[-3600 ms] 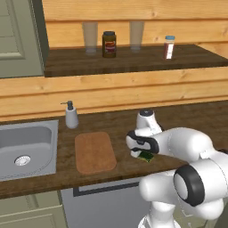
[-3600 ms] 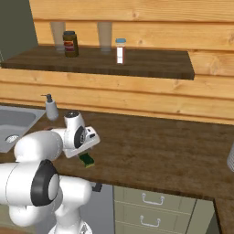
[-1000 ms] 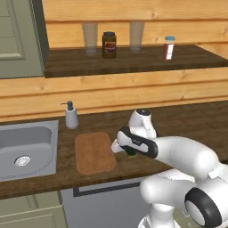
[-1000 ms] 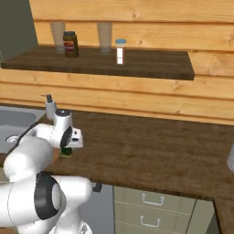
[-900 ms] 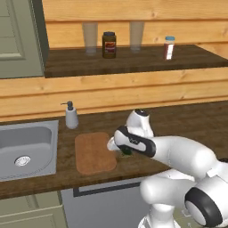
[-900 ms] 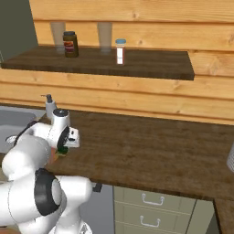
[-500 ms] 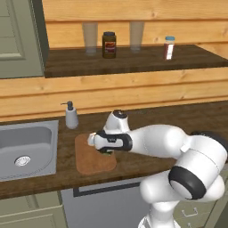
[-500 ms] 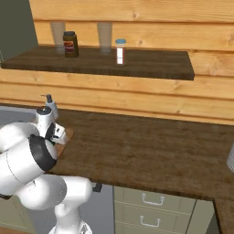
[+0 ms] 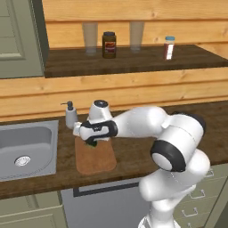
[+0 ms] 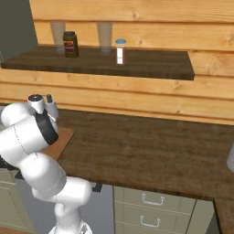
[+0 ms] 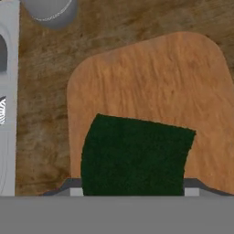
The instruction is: Pick up the sponge from the counter and clean the cutting board by briefly scrubbing or pressing down on the cutting board. Once finished, release the sponge.
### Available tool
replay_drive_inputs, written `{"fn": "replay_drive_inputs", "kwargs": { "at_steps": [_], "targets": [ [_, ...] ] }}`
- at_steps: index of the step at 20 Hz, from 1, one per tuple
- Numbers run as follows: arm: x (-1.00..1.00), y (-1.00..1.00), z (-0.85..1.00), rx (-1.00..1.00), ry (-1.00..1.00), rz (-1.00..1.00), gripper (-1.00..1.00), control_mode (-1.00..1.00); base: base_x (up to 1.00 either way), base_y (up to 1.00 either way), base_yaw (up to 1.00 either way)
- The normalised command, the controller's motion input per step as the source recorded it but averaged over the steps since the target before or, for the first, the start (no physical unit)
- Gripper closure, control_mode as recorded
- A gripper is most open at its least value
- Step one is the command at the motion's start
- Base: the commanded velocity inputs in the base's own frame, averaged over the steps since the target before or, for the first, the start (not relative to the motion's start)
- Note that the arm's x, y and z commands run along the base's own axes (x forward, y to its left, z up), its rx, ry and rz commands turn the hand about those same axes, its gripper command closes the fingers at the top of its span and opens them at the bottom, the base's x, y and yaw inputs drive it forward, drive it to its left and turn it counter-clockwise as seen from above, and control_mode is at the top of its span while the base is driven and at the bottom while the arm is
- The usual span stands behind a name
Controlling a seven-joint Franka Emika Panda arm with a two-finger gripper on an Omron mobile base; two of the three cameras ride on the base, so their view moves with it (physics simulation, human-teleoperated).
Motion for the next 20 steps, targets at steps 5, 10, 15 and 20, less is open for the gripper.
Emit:
{"fn": "replay_drive_inputs", "kwargs": {
  "at_steps": [5, 10, 15, 20],
  "targets": [
    [0.05, 0.24, -0.13, 0.00, 0.00, 0.00, 1.00, -1.00, 0.00, 0.00, 0.00],
    [0.46, 0.09, -0.31, 0.00, 0.03, 0.00, 1.00, -1.00, 0.00, 0.00, 0.00],
    [0.24, 0.07, -0.29, 0.00, 0.00, 0.00, 1.00, -1.00, 0.00, 0.00, 0.00],
    [0.14, 0.32, -0.40, 0.00, 0.00, 0.00, 1.00, -1.00, 0.00, 0.00, 0.00]
  ]
}}
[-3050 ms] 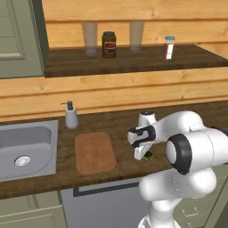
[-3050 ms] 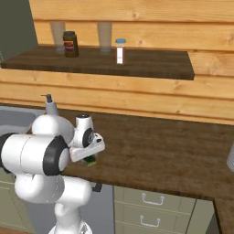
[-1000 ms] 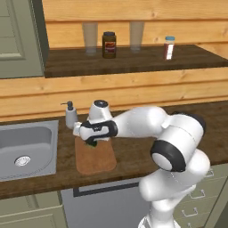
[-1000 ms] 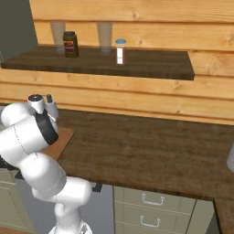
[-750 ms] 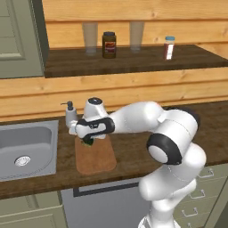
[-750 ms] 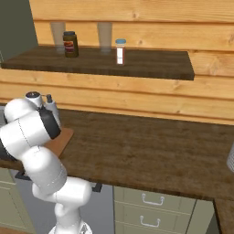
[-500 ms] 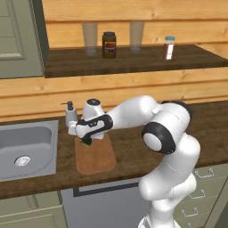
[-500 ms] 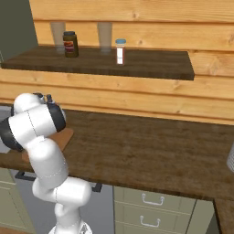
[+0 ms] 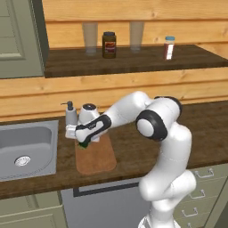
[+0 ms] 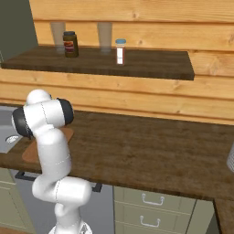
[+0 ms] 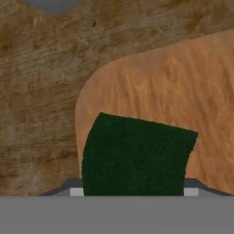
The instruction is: Pick up the sponge from the counter and clean the cutting board by briefly scrubbing or pressing down on the cutting board. Once finished, release the sponge.
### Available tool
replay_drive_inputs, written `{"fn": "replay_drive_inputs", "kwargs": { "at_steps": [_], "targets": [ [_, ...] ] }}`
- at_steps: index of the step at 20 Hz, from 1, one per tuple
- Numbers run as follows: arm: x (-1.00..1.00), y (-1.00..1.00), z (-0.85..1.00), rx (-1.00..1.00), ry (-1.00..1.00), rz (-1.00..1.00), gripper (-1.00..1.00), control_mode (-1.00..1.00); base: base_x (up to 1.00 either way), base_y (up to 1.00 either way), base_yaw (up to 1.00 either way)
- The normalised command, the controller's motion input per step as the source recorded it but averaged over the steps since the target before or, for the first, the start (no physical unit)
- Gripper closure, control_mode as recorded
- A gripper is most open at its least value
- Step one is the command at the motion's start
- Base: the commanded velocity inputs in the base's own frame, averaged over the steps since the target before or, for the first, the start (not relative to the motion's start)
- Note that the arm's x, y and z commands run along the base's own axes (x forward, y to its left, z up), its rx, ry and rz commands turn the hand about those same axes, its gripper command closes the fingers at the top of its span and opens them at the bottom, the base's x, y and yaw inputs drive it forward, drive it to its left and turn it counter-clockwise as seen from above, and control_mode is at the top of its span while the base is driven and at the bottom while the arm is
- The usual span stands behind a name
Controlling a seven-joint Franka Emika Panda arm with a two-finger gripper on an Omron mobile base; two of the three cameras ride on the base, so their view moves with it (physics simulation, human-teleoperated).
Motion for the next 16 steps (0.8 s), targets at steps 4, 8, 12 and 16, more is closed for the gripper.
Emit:
{"fn": "replay_drive_inputs", "kwargs": {
  "at_steps": [4, 8, 12, 16],
  "targets": [
    [0.00, 0.28, -0.33, 0.00, 0.00, 0.00, 1.00, -1.00, 0.00, 0.00, 0.00],
    [0.07, 0.09, -0.27, 0.00, 0.00, -0.03, 1.00, -1.00, 0.00, 0.00, 0.00],
    [0.00, 0.00, -0.35, -0.02, 0.00, -0.10, 1.00, -1.00, 0.00, 0.00, 0.00],
    [0.00, -0.21, -0.44, -0.01, 0.00, -0.01, 1.00, -1.00, 0.00, 0.00, 0.00]
  ]
}}
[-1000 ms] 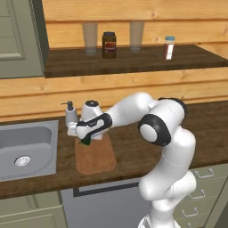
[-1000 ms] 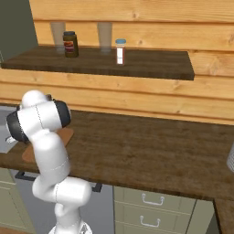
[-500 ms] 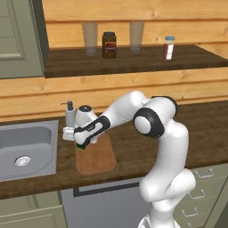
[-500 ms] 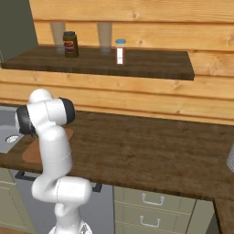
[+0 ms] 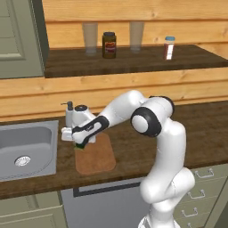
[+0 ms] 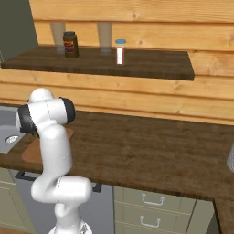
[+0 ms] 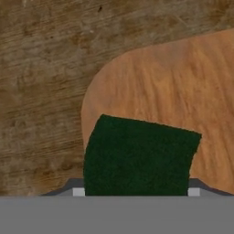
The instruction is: Pick up the sponge from the counter and clean the cutting board by briefly scrubbing or pressing down on the cutting board. Once finished, release the sponge.
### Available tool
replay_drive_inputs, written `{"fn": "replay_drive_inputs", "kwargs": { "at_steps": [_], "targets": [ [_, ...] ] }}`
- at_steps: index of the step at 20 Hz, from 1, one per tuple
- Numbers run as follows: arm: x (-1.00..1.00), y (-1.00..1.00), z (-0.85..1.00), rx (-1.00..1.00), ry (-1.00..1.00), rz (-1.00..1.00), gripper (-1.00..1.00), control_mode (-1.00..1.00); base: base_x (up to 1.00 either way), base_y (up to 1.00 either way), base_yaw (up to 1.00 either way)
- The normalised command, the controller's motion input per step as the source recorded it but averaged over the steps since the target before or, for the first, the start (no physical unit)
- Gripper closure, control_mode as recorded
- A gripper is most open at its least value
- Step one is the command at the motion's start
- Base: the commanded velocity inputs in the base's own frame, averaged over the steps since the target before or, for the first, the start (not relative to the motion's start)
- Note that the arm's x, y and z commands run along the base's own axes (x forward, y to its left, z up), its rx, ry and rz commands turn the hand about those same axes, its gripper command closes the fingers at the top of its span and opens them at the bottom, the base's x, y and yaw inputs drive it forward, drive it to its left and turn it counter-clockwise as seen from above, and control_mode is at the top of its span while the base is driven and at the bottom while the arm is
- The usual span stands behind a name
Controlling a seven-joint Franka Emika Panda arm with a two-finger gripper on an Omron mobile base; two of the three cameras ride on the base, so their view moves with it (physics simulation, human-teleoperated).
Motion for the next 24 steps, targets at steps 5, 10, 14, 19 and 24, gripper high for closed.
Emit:
{"fn": "replay_drive_inputs", "kwargs": {
  "at_steps": [5, 10, 14, 19, 24],
  "targets": [
    [0.00, -0.65, -0.42, 0.01, 0.00, 0.00, 1.00, -1.00, 0.00, 0.00, 0.00],
    [0.00, -0.83, -0.35, 0.04, 0.00, 0.01, 1.00, -1.00, 0.00, 0.00, 0.00],
    [0.00, -0.79, -0.37, 0.02, 0.00, 0.02, 1.00, -1.00, 0.00, 0.00, 0.00],
    [0.00, -0.80, -0.37, 0.00, 0.00, 0.07, 1.00, -1.00, 0.00, 0.00, 0.00],
    [-0.09, -0.82, -0.44, -0.03, 0.00, 0.18, 1.00, -1.00, 0.00, 0.00, 0.00]
  ]
}}
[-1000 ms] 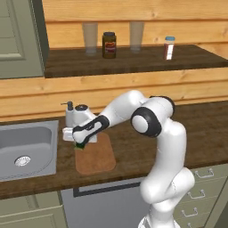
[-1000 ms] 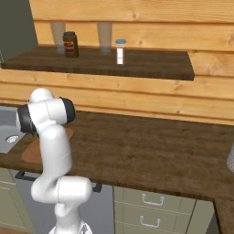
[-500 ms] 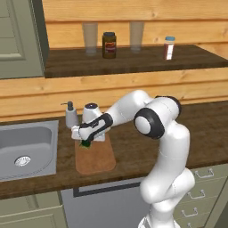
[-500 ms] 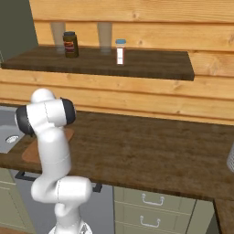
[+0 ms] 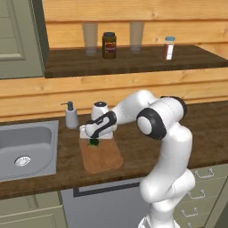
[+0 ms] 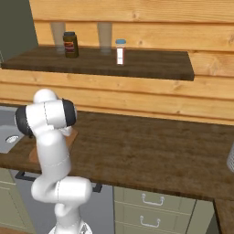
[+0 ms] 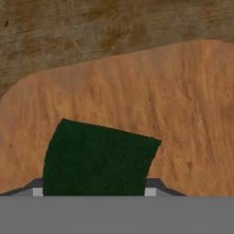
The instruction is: Pick up the sponge from the counter and clean the cutting board by briefly scrubbing or pressing down on the cutting board. Once finished, release the sponge.
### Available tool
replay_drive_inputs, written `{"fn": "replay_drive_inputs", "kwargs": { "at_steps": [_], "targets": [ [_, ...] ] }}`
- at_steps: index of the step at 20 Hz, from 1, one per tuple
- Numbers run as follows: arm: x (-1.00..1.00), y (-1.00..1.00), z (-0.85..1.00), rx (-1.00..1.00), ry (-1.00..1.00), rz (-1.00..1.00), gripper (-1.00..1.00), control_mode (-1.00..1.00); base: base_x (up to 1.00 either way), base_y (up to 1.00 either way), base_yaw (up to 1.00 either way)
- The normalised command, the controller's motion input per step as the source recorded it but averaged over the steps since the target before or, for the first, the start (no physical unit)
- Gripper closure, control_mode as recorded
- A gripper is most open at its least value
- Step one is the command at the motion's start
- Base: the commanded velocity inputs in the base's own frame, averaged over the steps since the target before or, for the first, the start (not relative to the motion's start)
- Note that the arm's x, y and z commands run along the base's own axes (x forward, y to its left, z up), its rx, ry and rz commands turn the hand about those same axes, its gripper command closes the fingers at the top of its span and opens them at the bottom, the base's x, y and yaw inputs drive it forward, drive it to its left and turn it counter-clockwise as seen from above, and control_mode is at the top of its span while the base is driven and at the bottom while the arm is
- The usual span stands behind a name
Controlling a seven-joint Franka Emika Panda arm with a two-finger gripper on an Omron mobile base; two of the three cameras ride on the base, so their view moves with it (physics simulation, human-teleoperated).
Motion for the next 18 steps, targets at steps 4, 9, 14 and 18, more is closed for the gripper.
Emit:
{"fn": "replay_drive_inputs", "kwargs": {
  "at_steps": [4, 9, 14, 18],
  "targets": [
    [-0.30, -0.82, -0.27, -0.08, 0.00, 0.18, 1.00, -1.00, 0.00, 0.00, 0.00],
    [-0.26, -0.79, -0.05, -0.08, 0.00, 0.14, 1.00, -1.00, 0.00, 0.00, 0.00],
    [-0.04, -0.74, -0.03, -0.02, 0.00, 0.12, 1.00, -1.00, 0.00, 0.00, 0.00],
    [-0.28, 0.01, -0.19, 0.00, 0.00, 0.15, 1.00, -1.00, 0.00, 0.00, 0.00]
  ]
}}
